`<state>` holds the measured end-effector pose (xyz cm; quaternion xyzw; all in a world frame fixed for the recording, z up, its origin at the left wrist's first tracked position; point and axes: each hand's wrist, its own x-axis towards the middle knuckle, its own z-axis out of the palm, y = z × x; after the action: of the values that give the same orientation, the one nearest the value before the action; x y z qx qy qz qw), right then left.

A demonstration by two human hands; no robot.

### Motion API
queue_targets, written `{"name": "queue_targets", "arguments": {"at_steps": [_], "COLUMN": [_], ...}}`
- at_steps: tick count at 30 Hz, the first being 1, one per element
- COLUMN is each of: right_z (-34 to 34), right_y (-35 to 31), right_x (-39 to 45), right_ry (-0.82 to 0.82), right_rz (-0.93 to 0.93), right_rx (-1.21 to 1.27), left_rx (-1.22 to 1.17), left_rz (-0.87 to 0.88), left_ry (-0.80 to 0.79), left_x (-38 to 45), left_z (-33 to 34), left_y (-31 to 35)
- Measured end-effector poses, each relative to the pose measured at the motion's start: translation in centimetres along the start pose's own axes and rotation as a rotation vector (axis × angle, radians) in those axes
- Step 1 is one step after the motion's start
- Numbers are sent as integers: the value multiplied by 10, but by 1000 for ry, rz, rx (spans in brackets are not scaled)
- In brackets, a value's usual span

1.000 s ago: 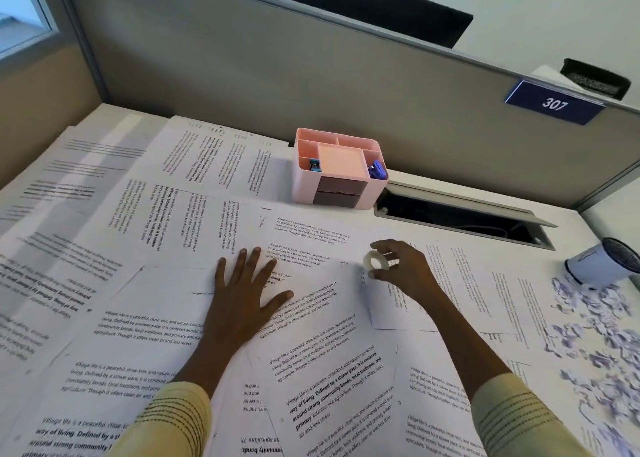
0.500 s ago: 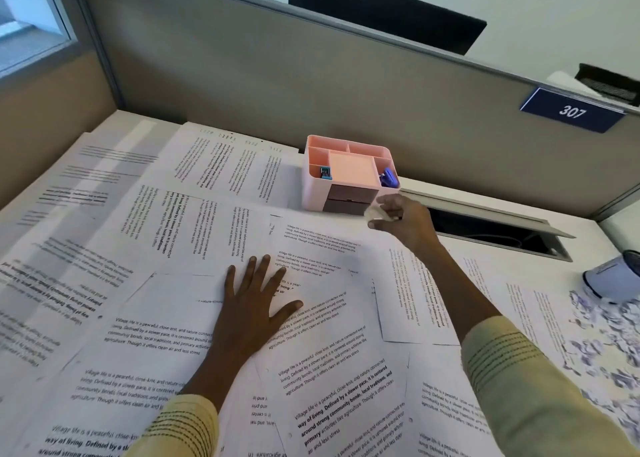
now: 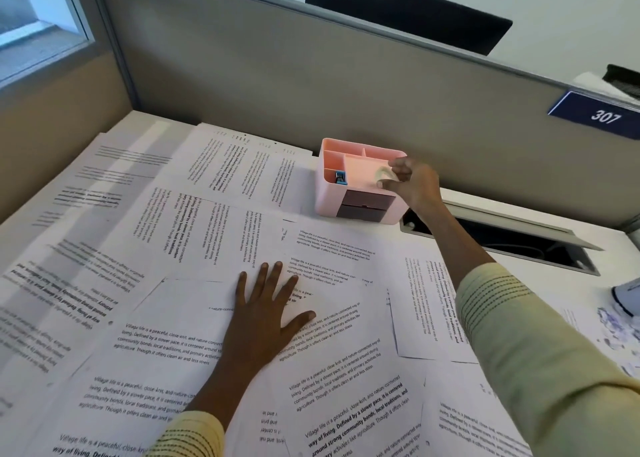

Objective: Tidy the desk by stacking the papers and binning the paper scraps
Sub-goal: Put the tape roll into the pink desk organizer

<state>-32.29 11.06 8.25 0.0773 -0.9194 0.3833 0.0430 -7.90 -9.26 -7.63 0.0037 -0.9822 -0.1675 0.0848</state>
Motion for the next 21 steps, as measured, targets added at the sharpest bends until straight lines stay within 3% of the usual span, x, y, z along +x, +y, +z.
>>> {"name": "queue_targets", "arguments": {"at_steps": [21], "right_z": [24], "right_y": [-5], "right_x": [38], "right_ry": [8], "right_rz": [22], "right_rx": [-87], "left_rx": [11], "left_rz": [-5], "left_ry": [-17], "left_x": [1], "left_z": [0], "left_y": [0]}}
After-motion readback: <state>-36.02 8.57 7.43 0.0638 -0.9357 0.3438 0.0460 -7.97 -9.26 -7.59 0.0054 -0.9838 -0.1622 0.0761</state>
